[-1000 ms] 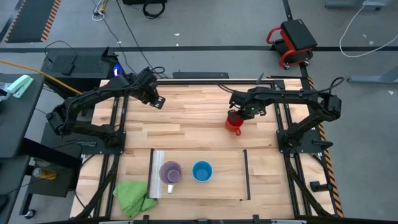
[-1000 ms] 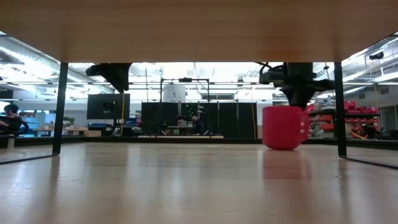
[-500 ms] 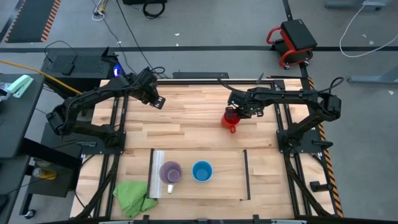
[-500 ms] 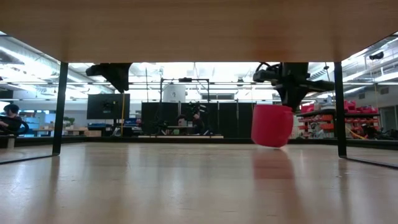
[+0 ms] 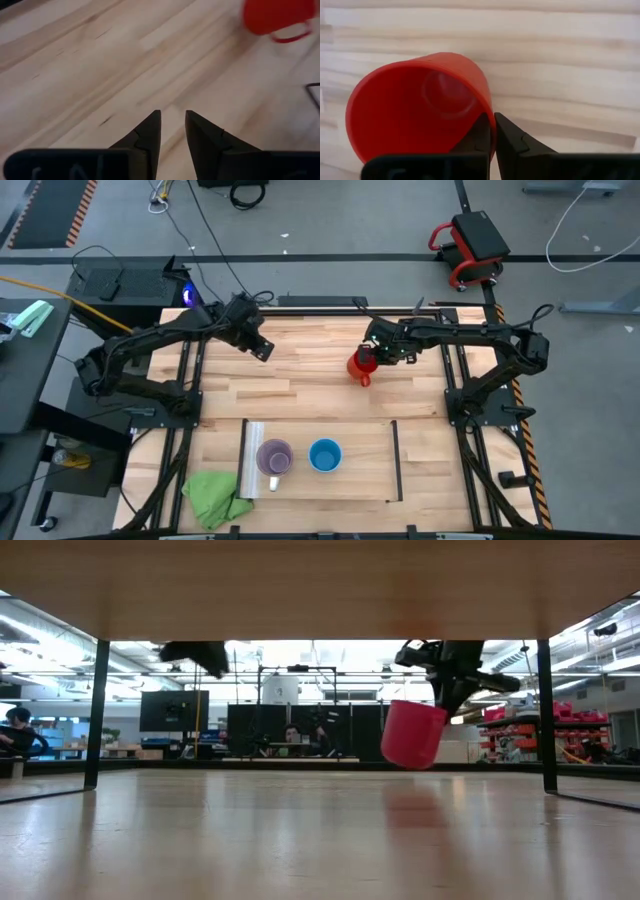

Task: Stack small to large cups/mugs on shelf
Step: Put the red mug on the shelf

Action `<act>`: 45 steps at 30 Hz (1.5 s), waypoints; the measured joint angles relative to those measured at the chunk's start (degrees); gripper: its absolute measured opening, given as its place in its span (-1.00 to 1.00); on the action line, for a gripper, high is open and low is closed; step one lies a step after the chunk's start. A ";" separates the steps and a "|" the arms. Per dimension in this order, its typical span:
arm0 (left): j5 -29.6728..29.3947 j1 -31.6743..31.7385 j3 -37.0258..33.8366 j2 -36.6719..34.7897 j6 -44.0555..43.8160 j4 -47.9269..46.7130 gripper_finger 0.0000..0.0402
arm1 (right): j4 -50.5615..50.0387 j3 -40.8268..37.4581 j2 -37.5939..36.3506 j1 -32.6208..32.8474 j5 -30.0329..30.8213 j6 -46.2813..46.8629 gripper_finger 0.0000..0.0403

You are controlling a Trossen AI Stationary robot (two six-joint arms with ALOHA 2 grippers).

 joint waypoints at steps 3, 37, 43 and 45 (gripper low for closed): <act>0.06 -2.44 0.00 0.12 -1.27 3.19 -0.51 | -0.27 0.00 0.00 -0.72 1.19 -0.68 -0.97; 0.00 -10.39 0.00 9.44 -5.23 13.66 -0.52 | -3.80 0.00 -0.02 -1.18 2.12 -5.14 -0.89; 0.00 -10.36 0.00 9.44 -5.23 13.65 -0.53 | -3.83 0.00 -0.02 -1.53 3.44 -5.16 -0.89; 0.02 -10.37 0.00 9.44 -5.23 13.63 -0.52 | -3.99 0.00 -0.02 -1.76 3.66 -5.16 -0.89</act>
